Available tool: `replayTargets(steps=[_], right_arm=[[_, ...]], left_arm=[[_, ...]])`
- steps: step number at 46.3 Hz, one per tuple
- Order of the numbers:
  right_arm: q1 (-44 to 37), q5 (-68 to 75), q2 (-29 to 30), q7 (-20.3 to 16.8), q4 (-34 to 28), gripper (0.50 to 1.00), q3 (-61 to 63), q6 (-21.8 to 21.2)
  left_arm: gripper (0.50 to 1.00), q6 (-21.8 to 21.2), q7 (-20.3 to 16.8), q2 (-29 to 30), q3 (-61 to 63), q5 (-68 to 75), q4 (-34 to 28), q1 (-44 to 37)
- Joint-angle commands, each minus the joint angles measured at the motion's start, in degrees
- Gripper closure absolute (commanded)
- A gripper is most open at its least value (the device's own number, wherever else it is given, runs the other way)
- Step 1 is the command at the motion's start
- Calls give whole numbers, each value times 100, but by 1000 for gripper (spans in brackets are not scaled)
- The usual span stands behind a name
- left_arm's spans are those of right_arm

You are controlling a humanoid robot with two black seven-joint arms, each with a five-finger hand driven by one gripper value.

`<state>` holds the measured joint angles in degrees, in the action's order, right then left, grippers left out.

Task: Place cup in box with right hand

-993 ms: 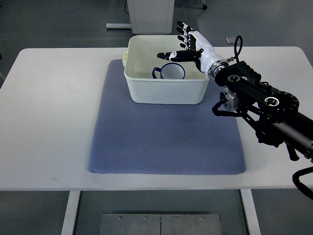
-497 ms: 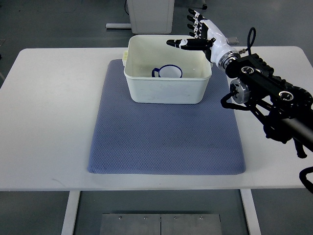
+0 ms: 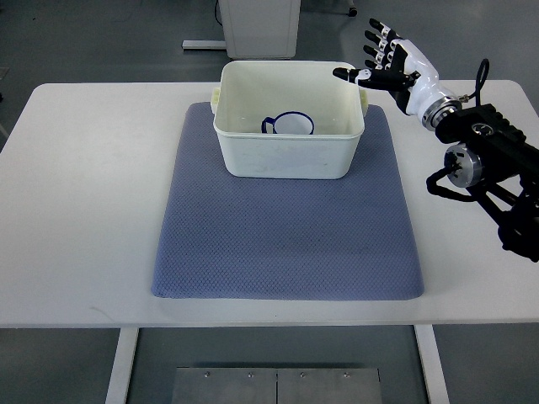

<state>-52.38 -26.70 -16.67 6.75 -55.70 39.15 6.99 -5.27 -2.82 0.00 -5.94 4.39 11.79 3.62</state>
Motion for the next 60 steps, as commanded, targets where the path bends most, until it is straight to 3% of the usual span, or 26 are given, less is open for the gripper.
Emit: replayTargets(steps=[1,8,16,24,53,60], right_arm=[[184,323,-143,-7,-2,500,347,-250],[378,798,-450,-7,-2,500,602,-664],[492,1079,-670,46,15,500,751,-708],[991,1115,-635,458,42,500,1453,-708],[1687,1958,-591,397,428,500,1464,-1077],[1758,2046,-293,362,736,500,1455,-1130]], left_arm=[[500,0,1,0,5,0,-1,-2],[500,0,1,0,5,0,-1,-2],[500,0,1,0,5,0,-1,-2],[500,0,1,0,-4,0,-1,7],[500,0,1,0,5,0,-1,-2],[500,0,1,0,5,0,-1,-2]])
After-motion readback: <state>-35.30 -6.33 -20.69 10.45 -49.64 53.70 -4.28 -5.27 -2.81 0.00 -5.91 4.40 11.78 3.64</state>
